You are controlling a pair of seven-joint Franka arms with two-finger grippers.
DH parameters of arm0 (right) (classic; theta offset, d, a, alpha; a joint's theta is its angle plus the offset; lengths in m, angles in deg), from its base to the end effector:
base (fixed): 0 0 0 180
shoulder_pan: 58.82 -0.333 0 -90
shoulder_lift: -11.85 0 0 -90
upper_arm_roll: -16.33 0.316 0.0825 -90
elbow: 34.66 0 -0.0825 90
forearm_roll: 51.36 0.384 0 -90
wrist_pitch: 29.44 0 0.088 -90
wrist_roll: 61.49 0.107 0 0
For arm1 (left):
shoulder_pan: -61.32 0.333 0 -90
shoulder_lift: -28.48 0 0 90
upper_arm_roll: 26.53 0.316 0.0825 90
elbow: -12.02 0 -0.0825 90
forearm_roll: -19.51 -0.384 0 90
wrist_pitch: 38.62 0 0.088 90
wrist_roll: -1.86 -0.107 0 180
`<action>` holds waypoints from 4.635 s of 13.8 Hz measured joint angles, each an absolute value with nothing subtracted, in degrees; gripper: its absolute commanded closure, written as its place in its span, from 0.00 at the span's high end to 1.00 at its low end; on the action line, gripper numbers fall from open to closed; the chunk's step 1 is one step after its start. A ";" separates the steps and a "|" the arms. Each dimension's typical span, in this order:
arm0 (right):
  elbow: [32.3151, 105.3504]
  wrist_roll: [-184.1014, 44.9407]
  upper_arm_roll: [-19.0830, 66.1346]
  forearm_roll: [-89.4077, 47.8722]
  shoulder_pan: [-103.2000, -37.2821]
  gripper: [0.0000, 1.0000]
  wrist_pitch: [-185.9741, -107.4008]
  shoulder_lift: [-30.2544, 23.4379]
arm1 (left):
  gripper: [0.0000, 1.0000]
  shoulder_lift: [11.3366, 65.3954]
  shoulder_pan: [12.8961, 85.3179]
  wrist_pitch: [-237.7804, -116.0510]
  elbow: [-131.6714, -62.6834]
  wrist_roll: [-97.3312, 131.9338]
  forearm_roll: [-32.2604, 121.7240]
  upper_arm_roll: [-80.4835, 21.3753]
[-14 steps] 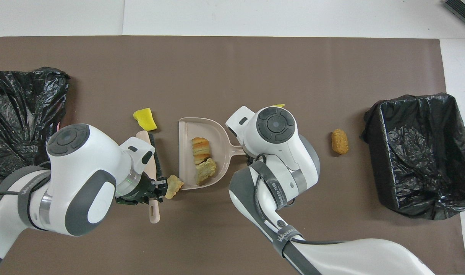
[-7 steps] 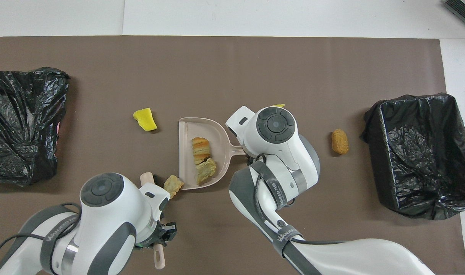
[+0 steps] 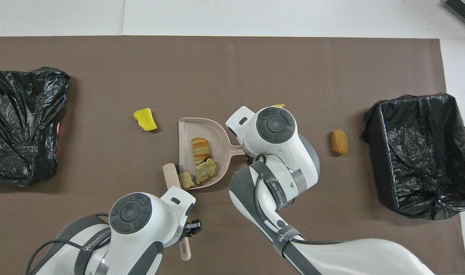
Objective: Sweep and dump trash in bin
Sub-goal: 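Sweep the bread pieces into the dustpan with the left gripper's brush, then sweep the yellow sponge into the dustpan with the left gripper's brush, then carry the loaded dustpan with the right gripper over the farther bag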
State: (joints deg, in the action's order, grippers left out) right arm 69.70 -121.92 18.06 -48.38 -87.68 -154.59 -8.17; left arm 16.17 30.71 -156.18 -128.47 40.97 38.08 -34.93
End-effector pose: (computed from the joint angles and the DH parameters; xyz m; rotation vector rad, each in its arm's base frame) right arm 0.5495 0.3255 0.3473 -2.2024 -2.1724 -0.0413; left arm 0.3272 -0.2867 0.3661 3.0232 0.2815 -0.4494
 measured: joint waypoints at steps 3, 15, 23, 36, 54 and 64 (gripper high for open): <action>69.71 -121.92 18.06 -48.38 -87.68 0.00 -154.59 -8.18 | 0.00 18.90 30.92 -156.36 -124.19 40.91 38.33 -34.13; 69.35 -118.63 18.14 -51.81 -87.90 0.00 -154.78 -8.19 | 0.00 25.83 53.63 -147.71 -108.49 6.37 18.84 -32.42; 68.90 -113.38 17.95 -57.49 -87.68 0.00 -156.13 -8.50 | 0.00 38.67 55.14 -145.79 -100.29 1.00 14.82 -32.63; 68.90 -110.65 17.95 -58.24 -89.19 0.00 -156.00 -9.72 | 0.00 34.21 47.15 -145.63 -107.36 8.09 22.89 -34.42; 64.32 -110.46 18.03 -62.21 -91.34 0.00 -145.50 -10.21 | 0.00 31.00 39.63 -135.22 -105.36 10.59 31.90 -34.34; 64.06 -118.11 18.02 -61.14 -87.36 0.00 -145.68 -7.41 | 0.00 27.35 45.15 -133.61 -104.76 10.60 32.30 -32.92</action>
